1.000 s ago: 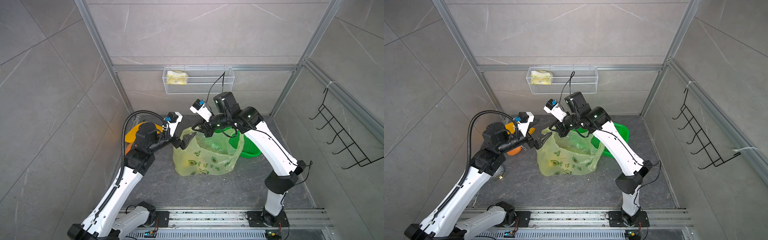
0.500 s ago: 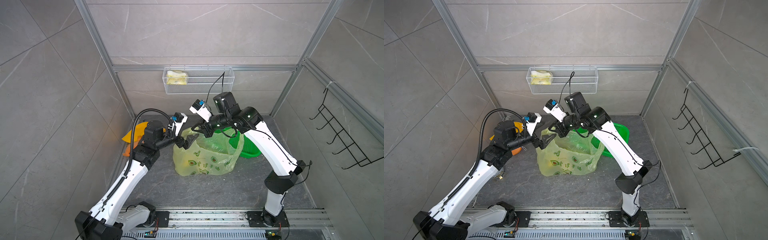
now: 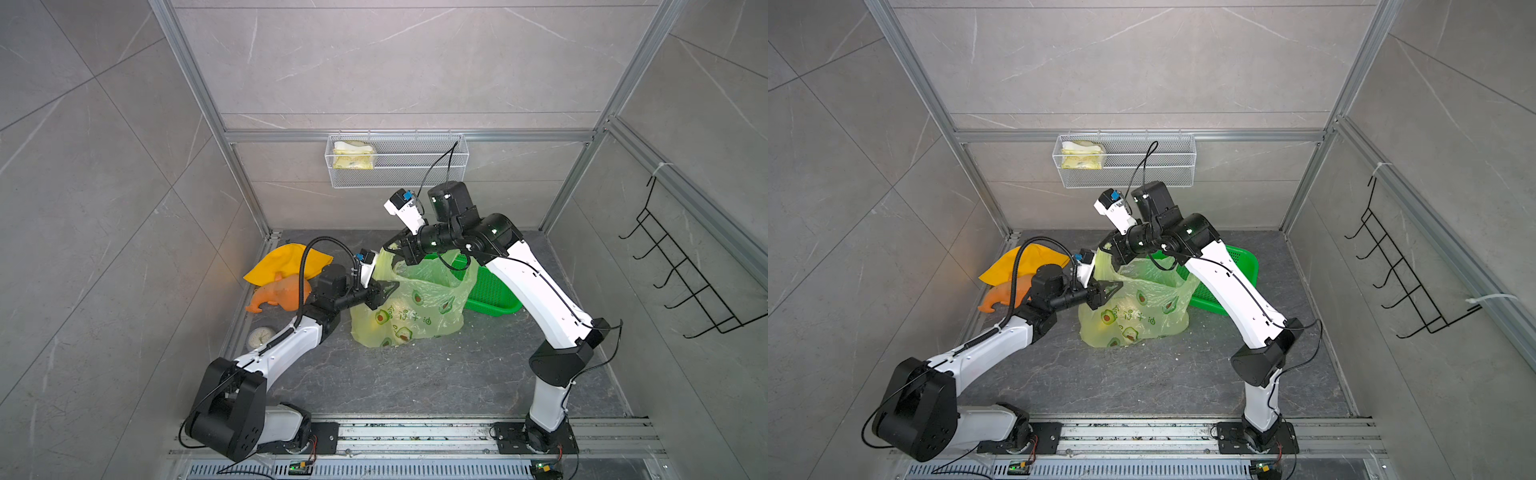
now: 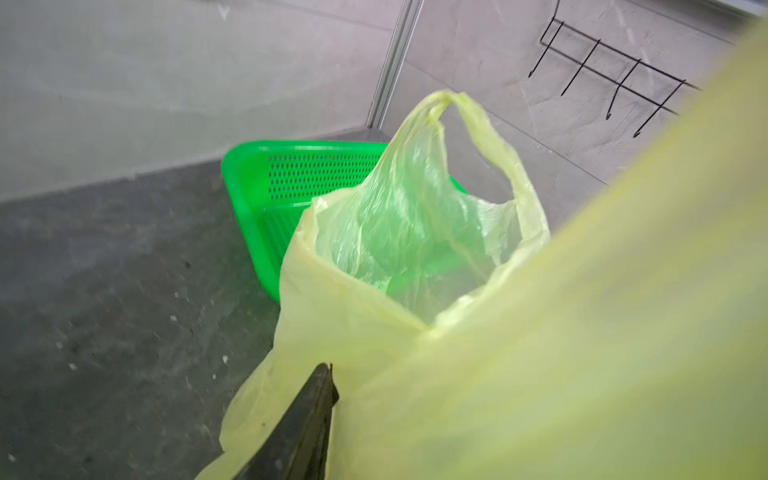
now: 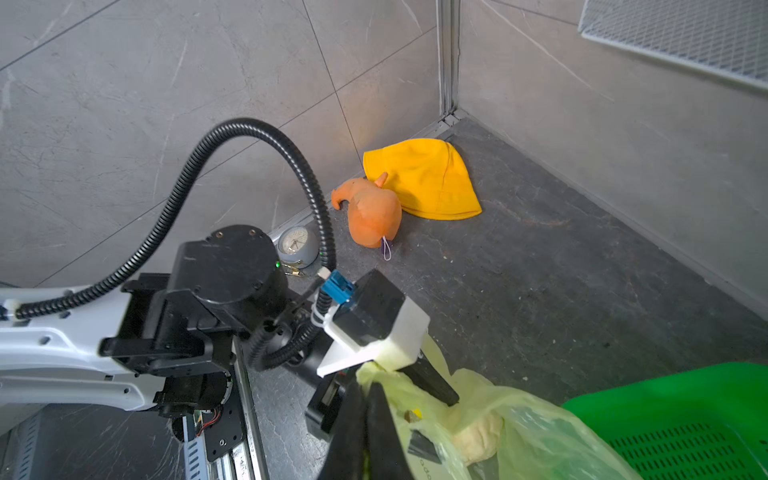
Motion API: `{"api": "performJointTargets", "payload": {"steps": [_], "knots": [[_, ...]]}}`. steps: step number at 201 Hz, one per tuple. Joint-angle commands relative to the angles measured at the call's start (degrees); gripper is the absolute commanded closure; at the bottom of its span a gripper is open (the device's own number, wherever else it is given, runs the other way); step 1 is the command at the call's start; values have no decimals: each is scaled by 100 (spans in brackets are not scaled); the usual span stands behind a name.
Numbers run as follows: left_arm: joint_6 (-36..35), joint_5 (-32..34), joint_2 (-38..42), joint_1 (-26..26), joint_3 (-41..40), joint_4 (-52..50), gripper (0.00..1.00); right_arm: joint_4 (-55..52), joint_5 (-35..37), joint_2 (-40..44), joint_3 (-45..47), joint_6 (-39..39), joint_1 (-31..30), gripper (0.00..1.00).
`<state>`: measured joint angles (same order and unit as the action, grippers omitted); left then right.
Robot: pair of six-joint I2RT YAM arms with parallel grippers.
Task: Place the pears into plastic bags & tie knots
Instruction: Tie the plastic bag at the center of the board.
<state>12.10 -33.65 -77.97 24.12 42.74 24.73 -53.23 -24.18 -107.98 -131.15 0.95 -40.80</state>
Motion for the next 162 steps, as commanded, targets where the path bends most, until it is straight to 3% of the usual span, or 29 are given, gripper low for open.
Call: {"api": "performJointTargets", "payload": {"steps": [1,35,56,94,129,145,162], "knots": [[815,59,-29,-30,-70,1232,55,526,-51,108,37,273,-7,100],[653,264,388,-32,289,798,29,653,-83,154,274,347,-8,100],[586,588,789,-30,281,725,17,726,-84,173,353,379,-5,100],[326,913,984,-30,426,482,10,776,-127,138,353,405,-7,100],[545,710,382,-30,494,904,19,842,-150,139,338,478,-7,100],[659,639,131,-30,472,1184,34,845,-126,164,327,484,-7,100],[765,544,-112,-30,480,1319,59,856,-66,186,305,480,-7,100]]}}
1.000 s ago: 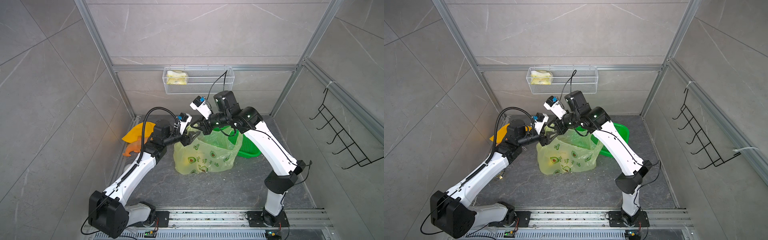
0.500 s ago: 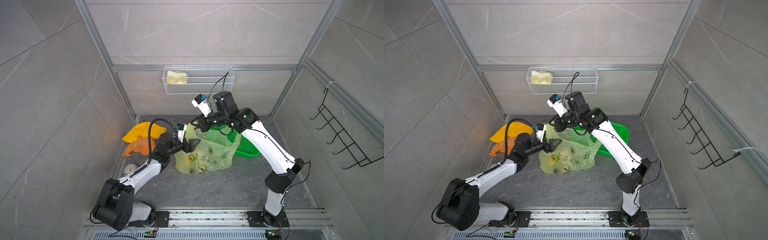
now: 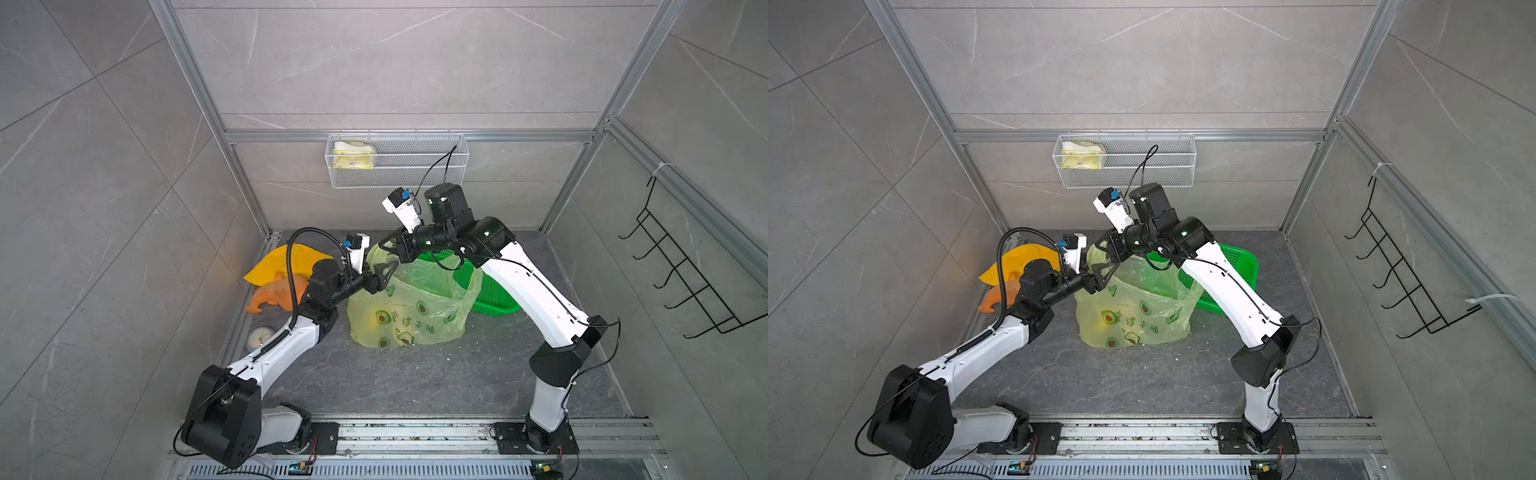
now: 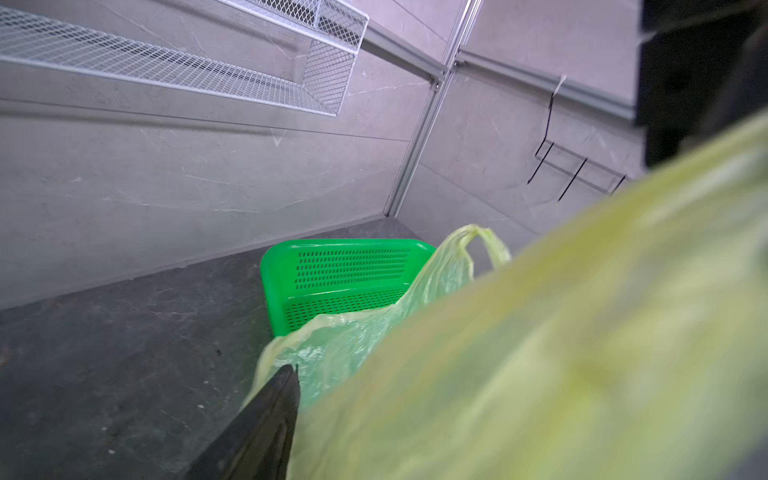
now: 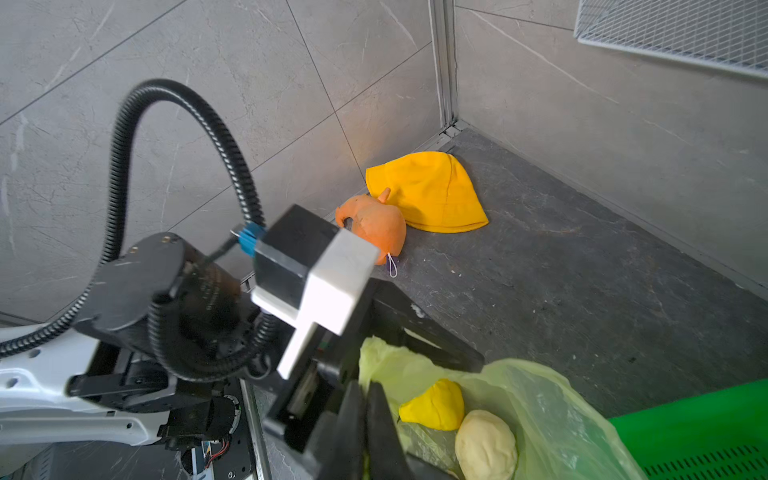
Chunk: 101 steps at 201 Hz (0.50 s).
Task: Place the pears into plastic bags & tie knots
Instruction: Tie the plastic bag at the center of the board.
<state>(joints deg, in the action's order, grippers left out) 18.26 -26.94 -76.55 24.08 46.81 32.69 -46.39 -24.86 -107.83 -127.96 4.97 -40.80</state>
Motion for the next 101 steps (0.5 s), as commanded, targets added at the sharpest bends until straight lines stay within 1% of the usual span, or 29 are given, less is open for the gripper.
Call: {"api": "performJointTargets", "payload": {"steps": [1,27,33,45,49,54,57,69,76,81,97,101], "knots": [[155,-136,-263,-26,69,539,61,169,5,168,-16,76,-12,100],[339,-188,-417,-26,-60,805,92,144,57,142,-70,68,-6,100],[385,-192,-430,-26,-78,833,94,149,68,140,-80,75,-7,100],[447,-192,-448,-26,-112,847,95,166,105,123,-98,87,-4,100],[473,-197,-456,-26,-132,851,100,170,137,127,-110,91,-7,100],[485,-195,-457,-26,-145,860,100,158,242,127,-123,124,-7,99],[503,-181,-450,-26,-157,854,100,130,331,138,-131,141,0,93],[541,-95,-380,-26,-200,813,100,-77,890,315,-24,234,93,51],[528,-35,-308,-27,-213,727,100,-82,1292,532,234,425,221,35],[509,1,-242,-26,-220,667,100,-92,1607,720,468,591,336,28],[413,67,-57,-26,-249,479,100,-202,2437,1446,1442,1069,721,16],[387,73,-21,-27,-251,432,100,-224,2581,1641,1731,1140,787,14]]}}
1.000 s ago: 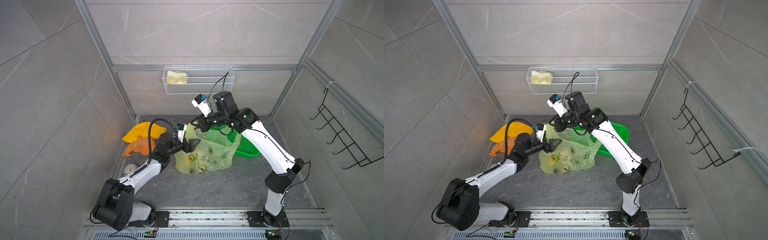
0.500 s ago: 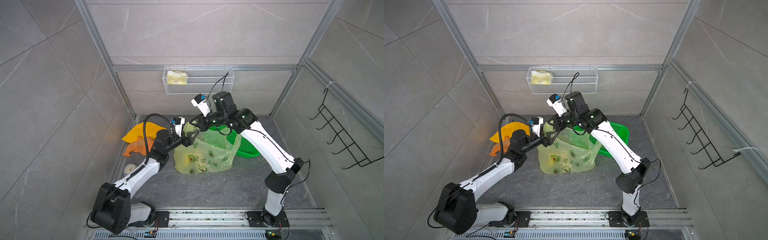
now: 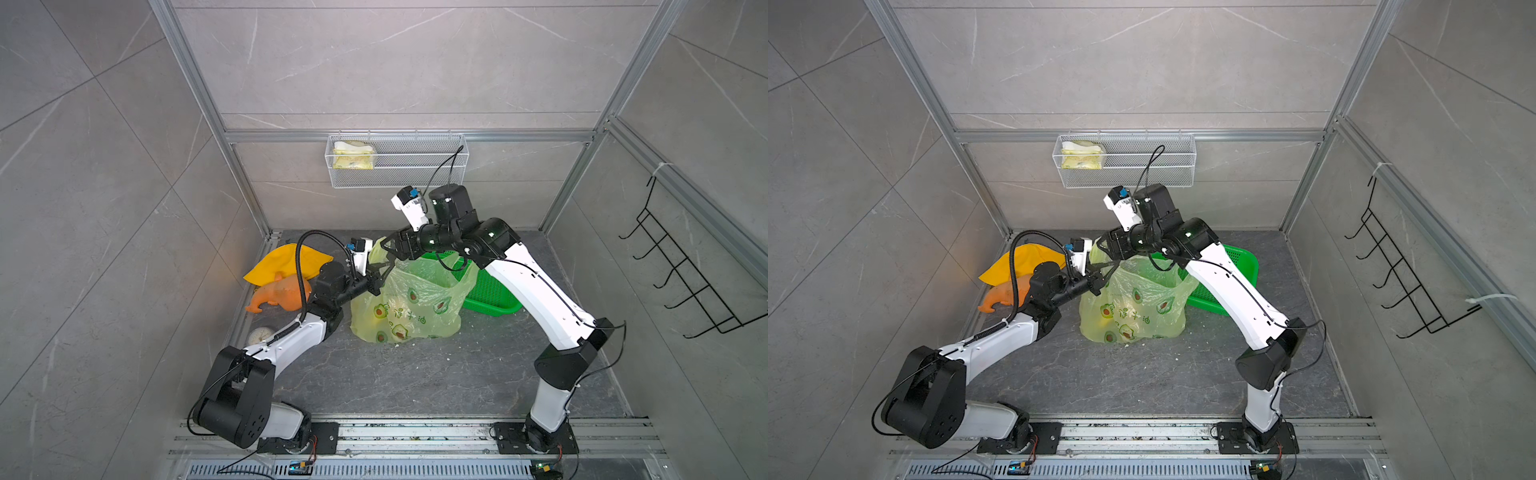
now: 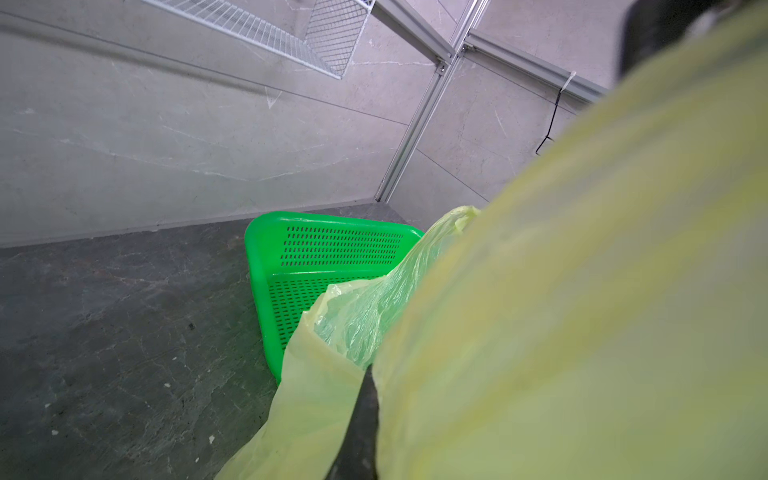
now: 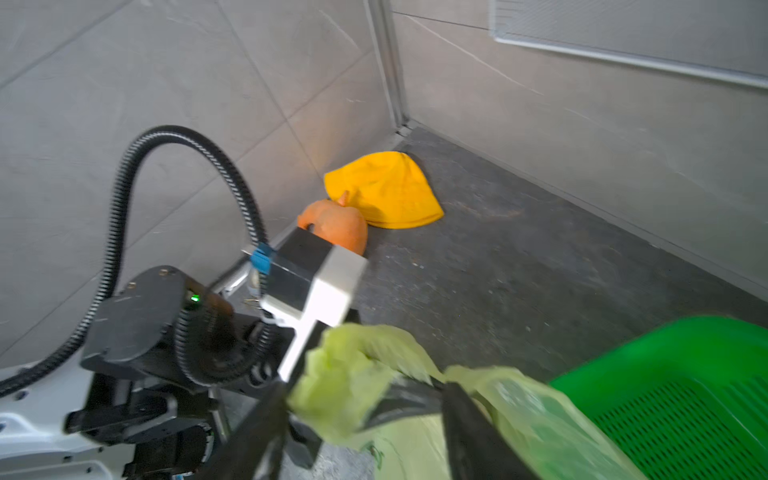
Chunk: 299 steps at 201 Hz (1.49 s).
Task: Place the pears into plastic bags & tie knots
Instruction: Tie the plastic bag at the center of the board.
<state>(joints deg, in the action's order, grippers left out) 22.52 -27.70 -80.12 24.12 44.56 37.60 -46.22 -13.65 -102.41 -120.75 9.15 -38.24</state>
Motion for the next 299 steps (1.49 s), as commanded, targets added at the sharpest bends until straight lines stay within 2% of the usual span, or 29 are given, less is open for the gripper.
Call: {"api": "performJointTargets", "payload": {"steps": [1,17,46,76,104,113,118,126,135,139,158,177,195,218,232,243,279,299], "knots": [[-43,150,346,-31,-26,-69,100,-245,1500,1144,1080,743,552,14],[-90,134,467,-32,-52,-208,100,-359,2077,1804,2072,1097,875,5],[-81,41,516,-34,-96,-218,100,-185,2036,2332,3190,1442,1330,1],[-54,10,549,-30,-131,-218,100,12,1945,1946,3268,1581,1591,1],[-55,9,662,-30,-216,-254,100,538,1427,1412,3045,1625,1859,4],[-43,15,687,-30,-244,-265,100,713,1136,1215,2860,1610,1944,12],[-46,23,703,-35,-266,-270,100,845,980,1110,2746,1553,1967,23],[-24,39,715,-30,-289,-278,100,999,877,997,2585,1452,1993,47],[6,102,763,-32,-316,-314,100,983,899,929,2376,1332,1991,87],[42,164,796,-30,-324,-357,100,925,907,946,2278,1274,1994,100],[53,600,1069,-30,-200,-972,100,544,1148,1312,1911,975,1858,100],[-2,1029,1256,-30,24,-1518,100,-174,1931,1689,1564,519,1283,100],[-94,969,1197,-39,260,-1742,100,-592,2773,1979,1526,322,531,100],[-160,764,945,-43,508,-1844,100,-973,3584,1954,1409,301,-318,100],[-156,636,741,-39,629,-1857,100,-1060,3948,1659,1170,195,-679,100],[-127,500,591,-40,707,-1829,100,-1068,3979,1280,858,84,-816,100],[68,279,330,-40,823,-1800,100,-663,4098,-197,-290,-477,-827,100],[194,367,415,-37,760,-1819,100,-978,3969,-884,-1199,-673,-720,98]]}}
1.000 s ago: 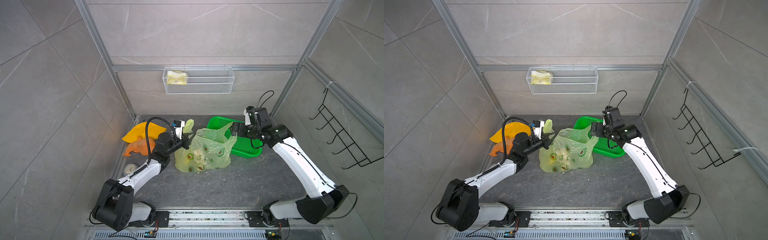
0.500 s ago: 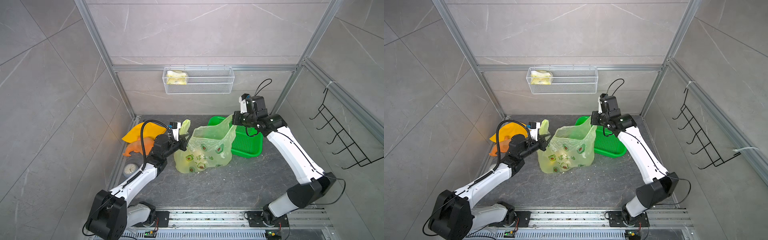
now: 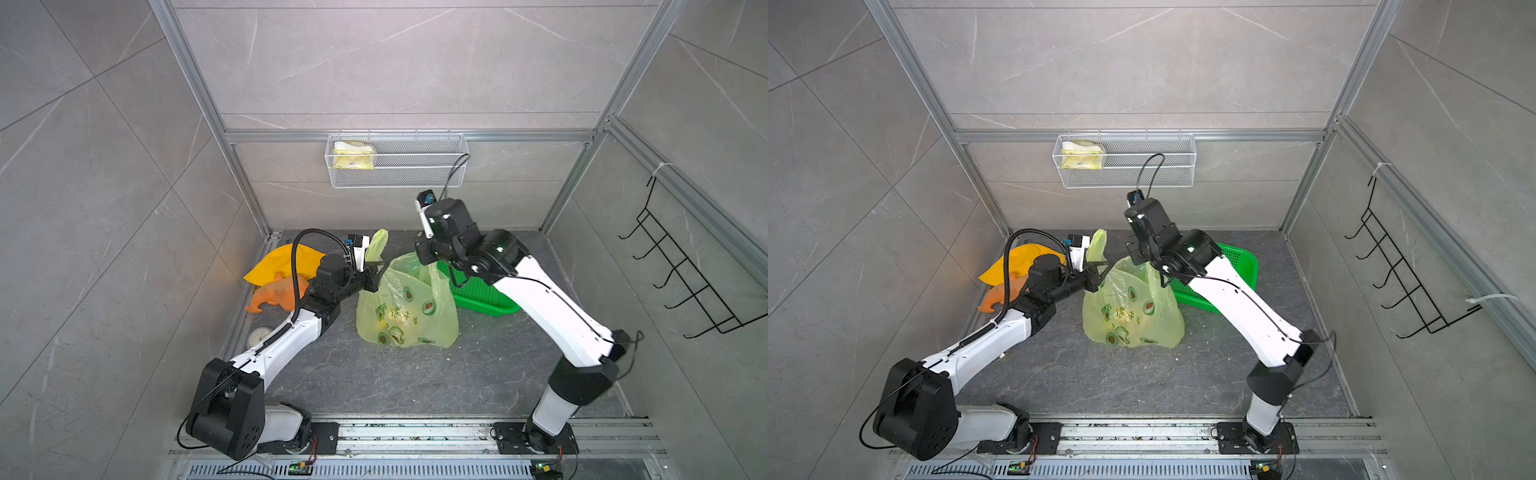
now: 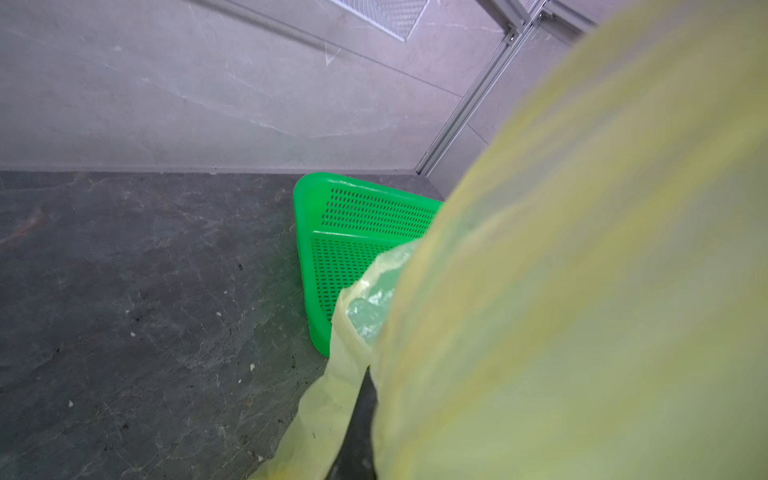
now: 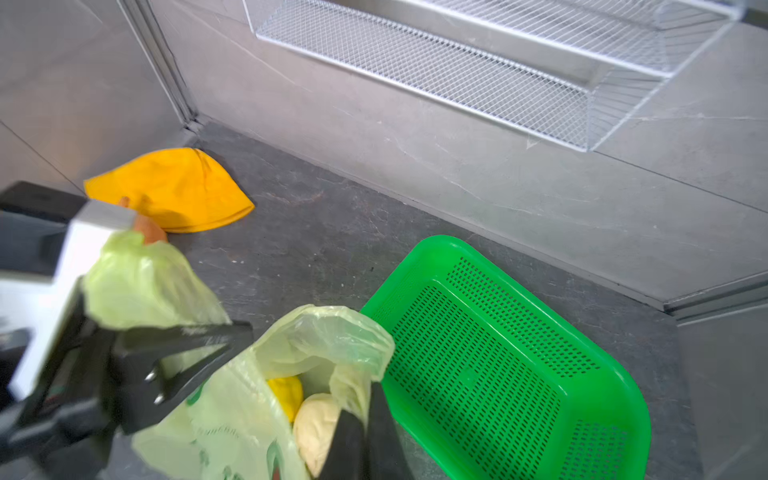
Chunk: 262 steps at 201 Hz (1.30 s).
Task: Place the pears into plastic bags & tie knots
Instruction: Tie the plastic bag at the center of the board.
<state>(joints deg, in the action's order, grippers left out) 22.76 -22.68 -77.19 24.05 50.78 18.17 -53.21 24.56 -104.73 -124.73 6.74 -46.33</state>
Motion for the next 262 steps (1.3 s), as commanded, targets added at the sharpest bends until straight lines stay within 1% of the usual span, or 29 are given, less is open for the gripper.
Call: {"api": "performJointTargets", "payload": {"steps": [1,6,15,27,34,51,59,69,91,111,133,156,178,206,232,250,262], "knots": [[181,-125,132,-31,131,124,100,-309,121,-680,-840,-431,98,98],[220,-82,170,-24,109,117,100,-396,-33,-771,-1001,-429,130,94],[267,-18,226,-24,61,124,100,-502,-301,-817,-1129,-428,208,78],[296,67,267,-24,4,139,100,-471,-679,-622,-981,-433,259,47],[307,121,291,-24,-8,104,100,-342,-877,-381,-733,-386,285,33],[303,238,317,-26,-53,46,100,313,-1515,548,316,-190,439,17],[301,277,334,-24,-78,37,100,665,-1857,1063,909,-81,563,12],[256,330,366,-26,-90,-26,100,1130,-2210,1694,1680,114,788,1],[159,413,441,-32,-114,-50,100,1907,-3091,2892,3232,547,1481,0],[35,421,470,-32,-111,-73,100,2323,-3320,3677,4407,591,1906,0],[-76,426,468,-40,-82,-93,100,2937,-3704,4355,5557,791,2228,0],[-208,310,482,-67,-17,-220,100,3519,-3976,4682,6408,911,2394,0],[-234,175,520,-122,-25,-236,100,4203,-4146,4652,7026,1044,2569,0],[-192,-53,497,-154,-52,-128,100,5489,-4784,4158,7439,1296,2817,0],[-163,-269,407,-164,-18,-65,100,6235,-5310,3476,7252,1372,2896,0],[-158,-390,364,-171,4,-37,100,6407,-5704,2985,6937,1400,2926,0],[-150,-436,354,-176,-4,-17,100,6424,-5834,2712,6755,1404,2938,1]]}}
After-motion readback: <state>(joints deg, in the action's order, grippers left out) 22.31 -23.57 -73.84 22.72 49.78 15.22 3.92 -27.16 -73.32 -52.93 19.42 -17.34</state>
